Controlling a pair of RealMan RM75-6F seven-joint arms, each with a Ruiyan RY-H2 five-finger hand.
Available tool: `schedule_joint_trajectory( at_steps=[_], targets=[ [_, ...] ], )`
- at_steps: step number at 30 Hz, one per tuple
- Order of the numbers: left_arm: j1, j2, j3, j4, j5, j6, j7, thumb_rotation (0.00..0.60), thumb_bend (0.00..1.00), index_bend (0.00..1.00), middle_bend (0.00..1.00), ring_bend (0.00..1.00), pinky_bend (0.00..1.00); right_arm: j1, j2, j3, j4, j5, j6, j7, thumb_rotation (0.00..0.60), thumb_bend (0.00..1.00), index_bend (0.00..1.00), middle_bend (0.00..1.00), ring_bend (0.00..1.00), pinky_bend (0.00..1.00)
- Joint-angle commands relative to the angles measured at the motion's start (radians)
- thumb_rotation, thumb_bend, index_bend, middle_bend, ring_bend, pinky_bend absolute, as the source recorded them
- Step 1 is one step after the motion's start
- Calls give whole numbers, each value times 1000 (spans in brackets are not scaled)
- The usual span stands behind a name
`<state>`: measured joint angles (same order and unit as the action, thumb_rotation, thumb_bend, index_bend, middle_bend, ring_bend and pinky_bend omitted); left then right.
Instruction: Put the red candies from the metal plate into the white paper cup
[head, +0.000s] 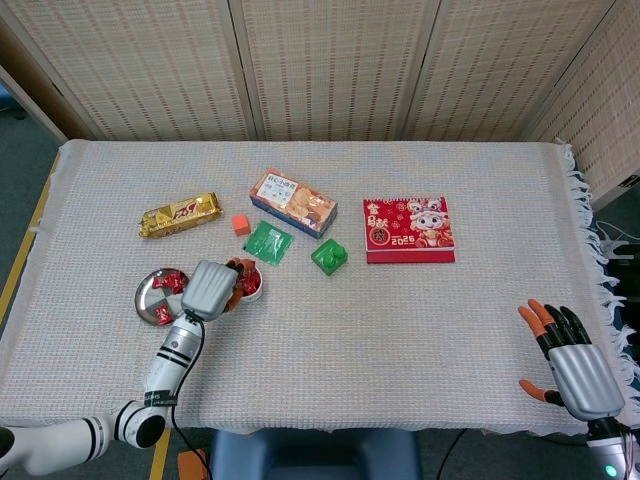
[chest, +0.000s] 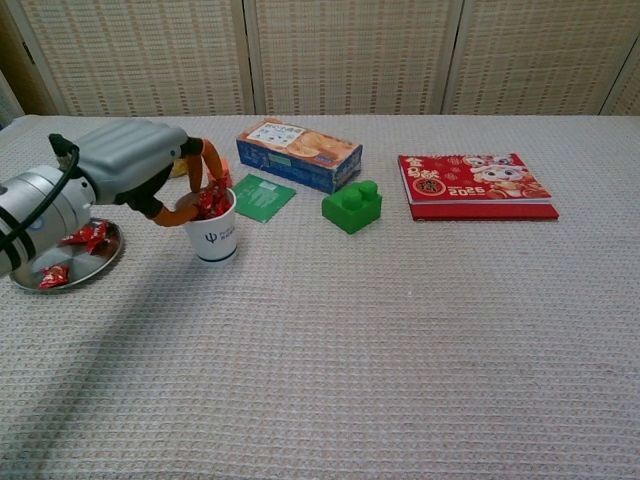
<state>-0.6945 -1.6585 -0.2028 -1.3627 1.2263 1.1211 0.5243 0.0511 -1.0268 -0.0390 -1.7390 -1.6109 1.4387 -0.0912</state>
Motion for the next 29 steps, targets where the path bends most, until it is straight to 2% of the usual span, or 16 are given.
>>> schedule_joint_trajectory(
  at_steps=[1, 7, 10, 11, 13, 14, 15, 16, 18, 20, 21, 24, 29],
  targets=[
    [8, 18, -3, -24, 10, 23, -6, 600, 369, 277, 367, 716, 1000, 0, 0, 1, 1, 2, 0, -1, 600, 33, 0, 0, 0, 5],
    [42, 85, 8, -86, 31, 70, -20, 600, 367, 236, 347, 708, 1000, -2, -2, 0, 0, -2, 4, -6, 600, 32, 0, 0, 0, 5],
    [103, 146, 38, -135, 69, 138, -76, 600, 367, 171, 298, 637, 981, -5, -3, -3, -1, -8, 10, -8, 600, 32, 0, 0, 0, 5],
    [130, 171, 56, -154, 90, 165, -112, 600, 368, 144, 269, 575, 914, -6, -3, -4, -1, -10, 12, -9, 600, 32, 0, 0, 0, 5],
    [201, 238, 121, -197, 159, 221, -239, 600, 369, 96, 199, 377, 612, -9, -8, -5, -1, -11, 14, -20, 600, 32, 0, 0, 0, 5],
    [236, 264, 152, -205, 187, 253, -289, 600, 369, 78, 161, 256, 419, -10, -13, -6, -1, -11, 13, -28, 600, 31, 0, 0, 0, 4],
    [283, 291, 195, -204, 225, 297, -345, 600, 370, 66, 133, 169, 289, -10, -19, -7, -3, -10, 10, -42, 600, 31, 0, 0, 0, 3],
    [319, 308, 229, -198, 251, 331, -382, 600, 370, 53, 101, 89, 188, -9, -23, -9, -4, -11, 6, -52, 600, 32, 0, 0, 0, 1],
    [406, 335, 299, -165, 299, 416, -437, 600, 371, 23, 51, 6, 97, -11, -31, -13, -9, -15, 4, -71, 600, 32, 0, 0, 0, 0],
    [469, 347, 339, -130, 324, 478, -475, 600, 376, 6, 37, 0, 84, -16, -35, -15, -12, -20, 13, -82, 600, 32, 0, 0, 0, 0],
    [499, 346, 343, -101, 333, 517, -503, 600, 380, 1, 34, 0, 82, -20, -40, -15, -13, -23, 21, -87, 600, 32, 0, 0, 0, 0],
    [531, 338, 310, -41, 301, 545, -487, 600, 389, 0, 27, 0, 76, -28, -55, -15, -13, -32, 37, -109, 600, 32, 0, 0, 0, 0],
    [552, 366, 284, -83, 270, 538, -421, 600, 393, 0, 4, 0, 75, -27, -68, -19, -11, -45, 34, -127, 600, 32, 0, 0, 0, 0]
  ],
)
